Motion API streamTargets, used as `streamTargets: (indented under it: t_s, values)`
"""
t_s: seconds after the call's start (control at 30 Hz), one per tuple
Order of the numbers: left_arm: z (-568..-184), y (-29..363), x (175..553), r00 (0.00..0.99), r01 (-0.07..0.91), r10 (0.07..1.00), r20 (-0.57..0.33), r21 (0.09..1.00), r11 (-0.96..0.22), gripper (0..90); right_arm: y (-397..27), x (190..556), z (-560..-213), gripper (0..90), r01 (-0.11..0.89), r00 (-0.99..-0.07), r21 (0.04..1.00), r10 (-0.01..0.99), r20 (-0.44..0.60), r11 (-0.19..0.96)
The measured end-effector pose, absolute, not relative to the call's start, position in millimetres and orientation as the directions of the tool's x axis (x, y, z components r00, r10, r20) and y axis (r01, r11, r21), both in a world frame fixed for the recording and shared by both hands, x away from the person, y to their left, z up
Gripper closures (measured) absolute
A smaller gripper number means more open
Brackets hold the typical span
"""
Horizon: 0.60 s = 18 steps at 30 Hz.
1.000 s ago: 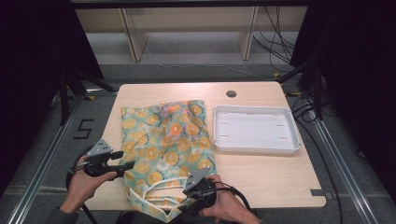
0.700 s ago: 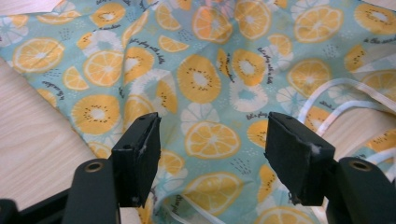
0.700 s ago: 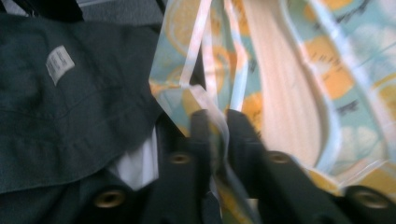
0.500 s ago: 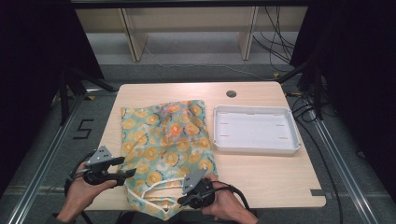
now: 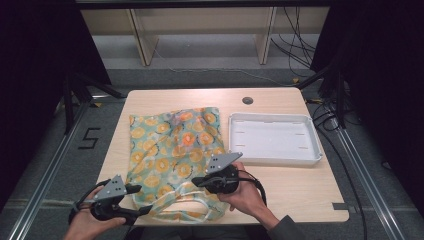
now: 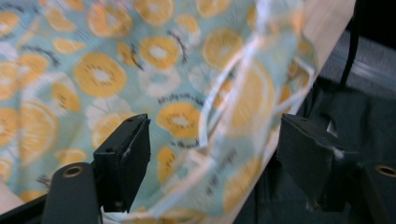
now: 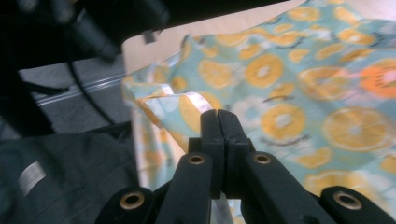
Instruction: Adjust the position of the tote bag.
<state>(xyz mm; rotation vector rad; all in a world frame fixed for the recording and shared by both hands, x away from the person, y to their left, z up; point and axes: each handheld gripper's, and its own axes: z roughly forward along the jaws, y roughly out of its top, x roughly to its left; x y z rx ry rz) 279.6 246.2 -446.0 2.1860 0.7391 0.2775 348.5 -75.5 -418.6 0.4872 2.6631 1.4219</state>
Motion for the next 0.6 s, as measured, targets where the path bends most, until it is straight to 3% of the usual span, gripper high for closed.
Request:
streamTargets:
  t_s: [0.13,0.17,0.23,0.3,0.37,0.47,0.57,0.6]
  values:
    - [-460,241,283,0.818,0.406,0.576,0.021,0.688,-0.602,24.7,-75,358,-414,90.0,0.235,-0.942,0.835,0.328,0.070,0.498]
    - [-461,240,285,0.828,0.391,0.560,0.036,0.679,-0.622,31.3,-75,360,-413,90.0,0.240,-0.939,0.837,0.336,0.073,0.491]
    - [-460,239,291,0.835,0.378,0.547,0.058,0.662,-0.648,57.0,-76,363,-410,90.0,0.238,-0.939,0.838,0.335,0.071,0.491]
    - [-455,240,294,0.836,0.365,0.544,0.073,0.667,-0.650,75.4,-76,366,-408,90.0,0.242,-0.935,0.842,0.347,0.070,0.482]
    - [-433,244,306,0.834,0.324,0.542,0.104,0.704,-0.632,85.2,-78,372,-406,90.0,0.235,-0.932,0.847,0.359,0.056,0.477]
    - [-410,248,330,0.832,0.294,0.536,0.143,0.705,-0.645,88.0,-84,385,-402,90.0,0.276,-0.907,0.851,0.413,0.078,0.447]
    - [-403,248,349,0.826,0.313,0.553,0.110,0.727,-0.612,87.8,-85,399,-403,90.0,0.254,-0.901,0.859,0.432,0.044,0.444]
    - [-400,245,369,0.826,0.340,0.557,0.083,0.716,-0.610,87.5,-86,413,-407,90.0,0.288,-0.878,0.852,0.476,0.053,0.437]
